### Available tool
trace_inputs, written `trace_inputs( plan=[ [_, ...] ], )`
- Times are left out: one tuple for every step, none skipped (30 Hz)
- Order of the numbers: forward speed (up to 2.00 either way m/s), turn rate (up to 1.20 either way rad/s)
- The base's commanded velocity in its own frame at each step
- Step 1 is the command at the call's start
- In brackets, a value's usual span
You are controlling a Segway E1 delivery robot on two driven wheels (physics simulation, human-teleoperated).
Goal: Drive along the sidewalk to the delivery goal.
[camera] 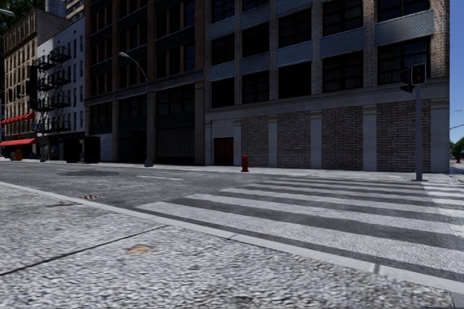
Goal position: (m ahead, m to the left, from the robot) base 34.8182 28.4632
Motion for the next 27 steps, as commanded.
trace_inputs(
  plan=[
    [2.0, -0.02],
    [2.0, -0.02],
    [2.0, -0.12],
    [2.0, -0.23],
    [2.0, -0.28],
    [2.0, -0.28],
    [2.0, -0.3],
    [2.0, -0.31],
    [2.0, -0.31],
    [2.0, -0.33],
    [2.0, -0.33],
    [2.0, -0.36],
    [2.0, -0.38],
    [2.0, -0.38],
    [2.0, -0.38],
    [2.0, -0.38],
    [2.0, -0.38],
    [2.0, -0.38],
    [1.96, -0.38],
    [1.94, -0.38],
    [1.94, -0.38],
    [1.91, -0.38],
    [1.84, -0.38],
    [1.77, -0.38],
    [1.77, -0.38],
    [1.63, -0.38],
    [1.56, -0.38]
  ],
)
